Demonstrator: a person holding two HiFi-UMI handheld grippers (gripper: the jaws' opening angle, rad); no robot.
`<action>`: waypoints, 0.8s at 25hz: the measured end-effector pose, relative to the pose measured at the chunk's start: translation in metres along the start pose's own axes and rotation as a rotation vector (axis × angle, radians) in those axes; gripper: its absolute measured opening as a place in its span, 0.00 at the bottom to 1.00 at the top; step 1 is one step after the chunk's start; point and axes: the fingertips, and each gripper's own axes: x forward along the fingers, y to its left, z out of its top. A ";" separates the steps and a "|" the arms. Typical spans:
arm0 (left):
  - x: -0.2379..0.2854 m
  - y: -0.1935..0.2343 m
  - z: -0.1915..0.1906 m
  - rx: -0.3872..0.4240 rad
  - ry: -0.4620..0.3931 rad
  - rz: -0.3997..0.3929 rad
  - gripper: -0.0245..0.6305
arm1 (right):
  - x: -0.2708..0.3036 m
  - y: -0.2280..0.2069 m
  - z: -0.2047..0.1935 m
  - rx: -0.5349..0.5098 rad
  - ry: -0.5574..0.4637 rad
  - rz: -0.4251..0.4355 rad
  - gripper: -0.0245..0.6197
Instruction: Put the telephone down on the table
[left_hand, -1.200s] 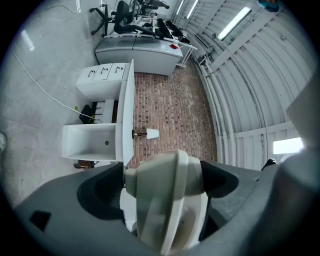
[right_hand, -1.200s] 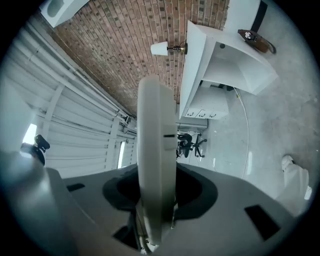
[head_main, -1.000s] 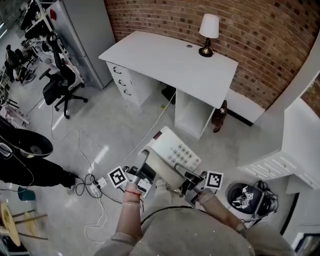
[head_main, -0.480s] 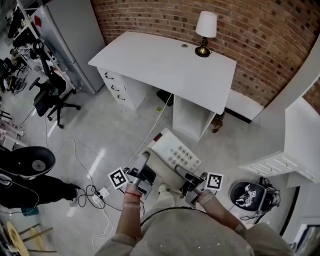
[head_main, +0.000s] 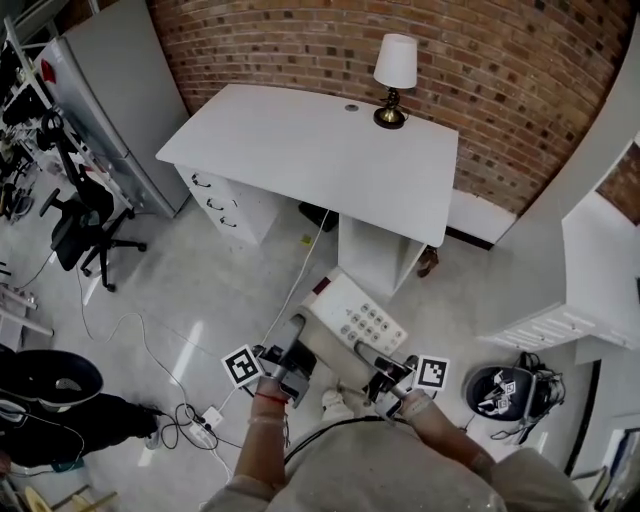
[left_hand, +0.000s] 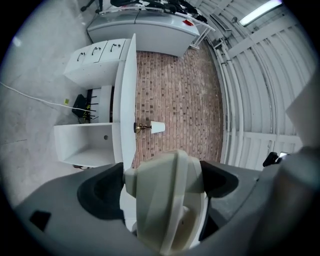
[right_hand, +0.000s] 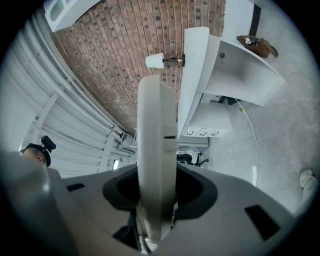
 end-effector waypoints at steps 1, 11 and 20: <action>0.004 0.001 0.003 0.004 0.011 -0.004 0.77 | 0.002 -0.001 0.003 -0.004 -0.010 -0.001 0.29; 0.051 0.014 0.009 -0.026 0.074 -0.007 0.77 | 0.005 -0.008 0.044 -0.016 -0.055 -0.031 0.30; 0.134 0.036 0.034 -0.015 0.099 0.020 0.77 | 0.025 -0.025 0.126 -0.001 -0.078 -0.011 0.29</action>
